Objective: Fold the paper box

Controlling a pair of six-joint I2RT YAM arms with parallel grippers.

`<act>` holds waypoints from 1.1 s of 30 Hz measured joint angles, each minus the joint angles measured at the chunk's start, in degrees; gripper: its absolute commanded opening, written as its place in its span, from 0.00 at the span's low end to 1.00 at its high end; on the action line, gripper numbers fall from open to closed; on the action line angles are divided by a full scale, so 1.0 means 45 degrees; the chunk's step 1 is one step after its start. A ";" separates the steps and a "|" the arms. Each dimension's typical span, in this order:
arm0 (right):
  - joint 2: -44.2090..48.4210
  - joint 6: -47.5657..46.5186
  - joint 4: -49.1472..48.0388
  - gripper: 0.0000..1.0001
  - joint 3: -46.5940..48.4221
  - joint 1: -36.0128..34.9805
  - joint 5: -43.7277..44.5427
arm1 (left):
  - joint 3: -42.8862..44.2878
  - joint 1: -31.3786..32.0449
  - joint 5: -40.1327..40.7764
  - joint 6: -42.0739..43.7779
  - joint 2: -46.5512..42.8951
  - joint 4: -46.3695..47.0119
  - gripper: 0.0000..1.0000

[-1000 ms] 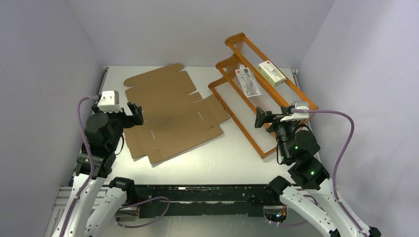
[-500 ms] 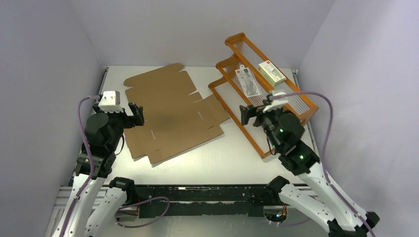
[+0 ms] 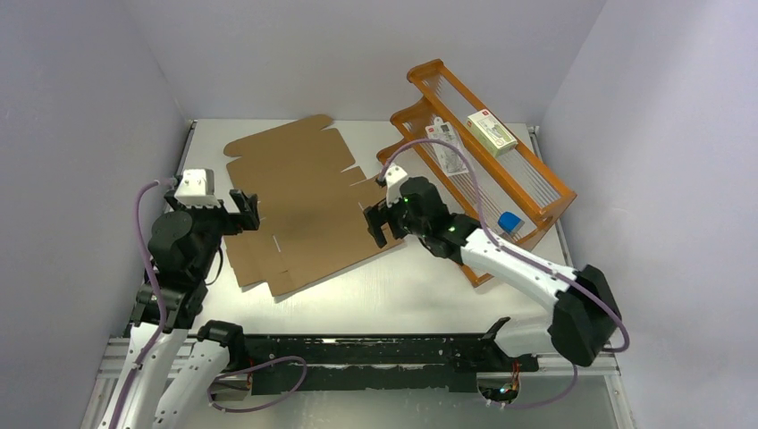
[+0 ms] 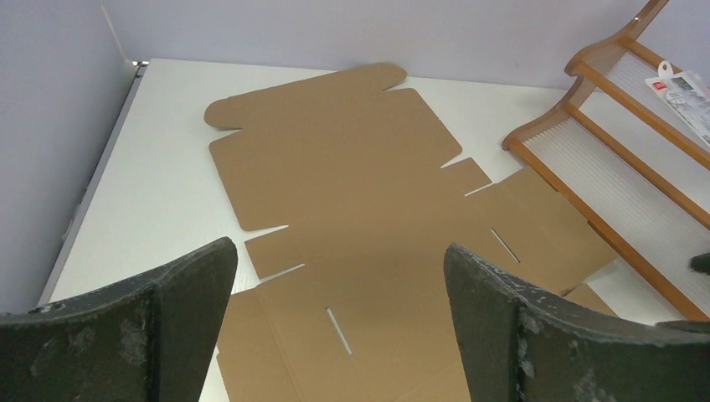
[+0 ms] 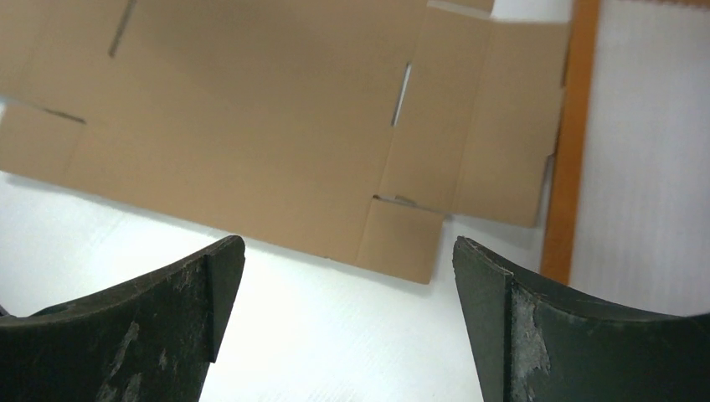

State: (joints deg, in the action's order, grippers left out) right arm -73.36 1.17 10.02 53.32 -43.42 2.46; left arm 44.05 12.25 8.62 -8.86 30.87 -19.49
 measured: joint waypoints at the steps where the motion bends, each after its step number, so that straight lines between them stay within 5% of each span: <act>1: -0.0374 0.0005 -0.0015 1.00 -0.0039 0.0000 -0.0121 | 0.0000 0.0015 0.0005 0.0010 -0.0034 0.0000 0.98; 8: -0.2186 0.0078 0.0180 1.00 -0.0670 0.0389 -0.0787 | 0.0000 0.0267 0.0010 0.0024 -0.0112 0.0000 0.98; 20: -0.3492 0.1025 -0.0505 1.00 -0.1783 0.3390 -0.3041 | -0.0117 0.0408 0.0005 0.0029 -0.0175 0.0000 0.98; 33: -0.4561 0.1928 -0.2531 1.00 -0.1647 0.4153 -0.1943 | -0.0117 0.0452 0.0005 0.0117 -0.0175 0.0000 0.98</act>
State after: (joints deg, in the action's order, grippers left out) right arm -93.89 9.85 -1.37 45.91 -24.73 -6.28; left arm 43.53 14.28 8.64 -8.34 30.09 -19.49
